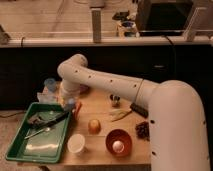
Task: Place sponge in tray
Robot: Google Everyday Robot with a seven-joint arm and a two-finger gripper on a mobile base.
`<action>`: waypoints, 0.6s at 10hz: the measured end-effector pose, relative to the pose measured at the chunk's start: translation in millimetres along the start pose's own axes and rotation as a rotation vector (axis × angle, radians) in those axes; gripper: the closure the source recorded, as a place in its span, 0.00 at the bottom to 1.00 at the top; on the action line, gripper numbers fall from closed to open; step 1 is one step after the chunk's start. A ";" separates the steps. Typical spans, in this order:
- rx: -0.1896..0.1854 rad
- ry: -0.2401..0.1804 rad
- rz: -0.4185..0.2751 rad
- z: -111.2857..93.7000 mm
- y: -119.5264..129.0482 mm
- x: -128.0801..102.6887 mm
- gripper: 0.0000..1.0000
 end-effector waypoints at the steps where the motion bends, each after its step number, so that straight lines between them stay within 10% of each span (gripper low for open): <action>1: 0.032 -0.017 -0.083 7.3 -32.3 -3.1 1.00; 6: 0.105 -0.089 -0.207 27.9 -87.7 -47.3 0.88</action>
